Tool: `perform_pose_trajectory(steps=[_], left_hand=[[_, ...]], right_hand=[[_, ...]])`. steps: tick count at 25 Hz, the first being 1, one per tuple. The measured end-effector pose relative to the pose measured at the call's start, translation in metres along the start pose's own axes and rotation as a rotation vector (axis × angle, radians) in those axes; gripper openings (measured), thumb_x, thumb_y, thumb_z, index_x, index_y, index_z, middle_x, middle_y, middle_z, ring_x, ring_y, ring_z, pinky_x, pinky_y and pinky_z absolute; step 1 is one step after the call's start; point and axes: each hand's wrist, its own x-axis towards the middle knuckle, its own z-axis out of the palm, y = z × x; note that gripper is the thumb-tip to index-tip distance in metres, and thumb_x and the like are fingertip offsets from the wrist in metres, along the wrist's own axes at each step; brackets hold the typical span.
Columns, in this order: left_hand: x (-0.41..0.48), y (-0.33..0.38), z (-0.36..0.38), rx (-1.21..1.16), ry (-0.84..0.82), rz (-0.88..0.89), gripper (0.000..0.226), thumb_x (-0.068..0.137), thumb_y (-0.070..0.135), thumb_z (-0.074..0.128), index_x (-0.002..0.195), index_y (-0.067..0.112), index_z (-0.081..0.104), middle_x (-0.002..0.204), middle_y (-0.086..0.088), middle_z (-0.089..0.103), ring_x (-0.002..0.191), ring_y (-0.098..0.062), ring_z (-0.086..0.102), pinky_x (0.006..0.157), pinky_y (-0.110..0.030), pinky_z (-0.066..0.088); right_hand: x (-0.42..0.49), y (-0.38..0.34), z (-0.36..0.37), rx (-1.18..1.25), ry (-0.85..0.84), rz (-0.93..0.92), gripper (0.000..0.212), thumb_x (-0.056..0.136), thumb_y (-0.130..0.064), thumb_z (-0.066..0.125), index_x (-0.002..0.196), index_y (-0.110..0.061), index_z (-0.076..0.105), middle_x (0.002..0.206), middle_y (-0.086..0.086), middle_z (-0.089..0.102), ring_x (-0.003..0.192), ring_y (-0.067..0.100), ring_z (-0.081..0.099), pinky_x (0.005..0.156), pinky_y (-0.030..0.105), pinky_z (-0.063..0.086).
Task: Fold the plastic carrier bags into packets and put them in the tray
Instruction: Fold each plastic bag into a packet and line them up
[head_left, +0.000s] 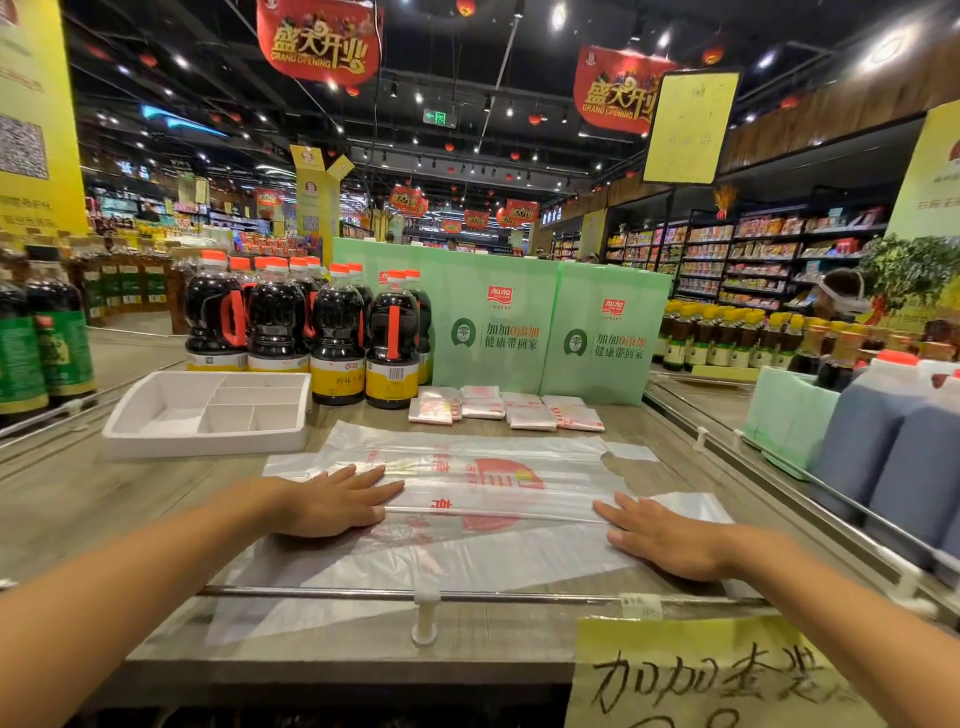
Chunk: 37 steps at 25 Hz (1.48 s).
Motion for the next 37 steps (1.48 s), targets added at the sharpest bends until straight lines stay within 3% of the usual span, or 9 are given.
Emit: perform_pose_trajectory(steps=[4,9,13,17,21,25,30,33,37], left_hand=[[-0.012,-0.004,0.004,-0.139,0.255,0.045,0.052,0.104,0.056,0.040,0.155,0.045,0.035,0.166,0.012,0.024,0.152,-0.014,0.024,0.124,-0.034,0.018],[-0.015,0.001,-0.003,0.002,0.429,0.044,0.035,0.100,0.053,0.052,0.133,0.042,0.059,0.138,0.014,0.059,0.120,-0.011,0.056,0.101,-0.032,0.046],[-0.016,0.001,-0.003,0.046,0.456,0.051,0.033,0.099,0.046,0.053,0.131,0.040,0.059,0.129,0.014,0.064,0.114,-0.013,0.058,0.093,-0.032,0.048],[-0.017,-0.001,-0.003,0.052,0.519,0.047,0.008,0.096,0.034,0.050,0.096,0.034,0.059,0.098,0.006,0.069,0.088,-0.018,0.061,0.075,-0.035,0.052],[-0.025,0.000,-0.010,-0.050,0.699,0.113,0.018,0.085,0.035,0.047,0.072,0.023,0.050,0.064,0.008,0.057,0.059,-0.009,0.049,0.054,-0.030,0.037],[-0.034,0.007,-0.015,-0.098,0.713,0.172,0.015,0.083,0.036,0.048,0.070,0.030,0.051,0.065,0.013,0.060,0.056,-0.005,0.050,0.050,-0.025,0.032],[-0.026,0.005,-0.012,0.087,0.679,-0.008,0.031,0.096,0.046,0.045,0.120,0.034,0.061,0.102,0.012,0.068,0.086,-0.007,0.058,0.071,-0.029,0.043],[-0.015,-0.001,-0.007,0.212,0.611,-0.095,0.034,0.104,0.046,0.039,0.134,0.039,0.053,0.128,0.014,0.061,0.118,-0.010,0.051,0.104,-0.036,0.035],[-0.008,-0.004,-0.001,0.175,0.515,-0.144,0.036,0.108,0.045,0.031,0.140,0.040,0.048,0.135,0.011,0.053,0.128,-0.013,0.042,0.109,-0.039,0.030]], right_hand=[[-0.003,-0.002,-0.001,-0.058,0.298,-0.016,0.057,0.100,-0.063,0.041,0.153,-0.040,0.041,0.159,-0.013,0.040,0.144,0.011,0.038,0.118,0.032,0.029],[-0.002,-0.012,-0.004,-0.236,0.348,-0.032,0.050,0.105,-0.052,0.041,0.153,-0.037,0.039,0.153,-0.009,0.048,0.137,0.013,0.047,0.113,0.032,0.038],[0.005,-0.008,-0.002,-0.244,0.397,-0.029,0.037,0.108,-0.041,0.038,0.142,-0.034,0.052,0.140,-0.009,0.060,0.124,0.015,0.058,0.105,0.035,0.047],[0.009,-0.003,-0.001,-0.201,0.497,0.023,0.024,0.106,-0.039,0.039,0.094,-0.031,0.057,0.091,-0.011,0.066,0.081,0.010,0.059,0.077,0.033,0.053],[0.004,-0.002,-0.002,0.069,0.670,0.046,0.020,0.099,-0.034,0.052,0.081,-0.027,0.058,0.074,-0.007,0.065,0.066,0.013,0.059,0.065,0.036,0.052],[-0.003,0.000,-0.002,0.260,0.761,-0.023,0.023,0.096,-0.027,0.063,0.074,-0.024,0.059,0.066,-0.005,0.064,0.062,0.017,0.060,0.060,0.032,0.046],[0.007,0.003,-0.002,0.220,0.674,0.060,0.012,0.098,-0.044,0.062,0.098,-0.032,0.062,0.093,-0.014,0.065,0.084,0.010,0.060,0.070,0.031,0.048],[0.012,0.005,0.001,0.090,0.589,0.068,0.041,0.099,-0.054,0.054,0.134,-0.033,0.050,0.125,-0.008,0.059,0.112,0.013,0.056,0.096,0.037,0.046],[0.016,0.006,0.004,-0.244,0.483,0.106,0.056,0.103,-0.063,0.030,0.153,-0.039,0.029,0.157,-0.008,0.036,0.149,0.018,0.026,0.125,0.053,0.001]])
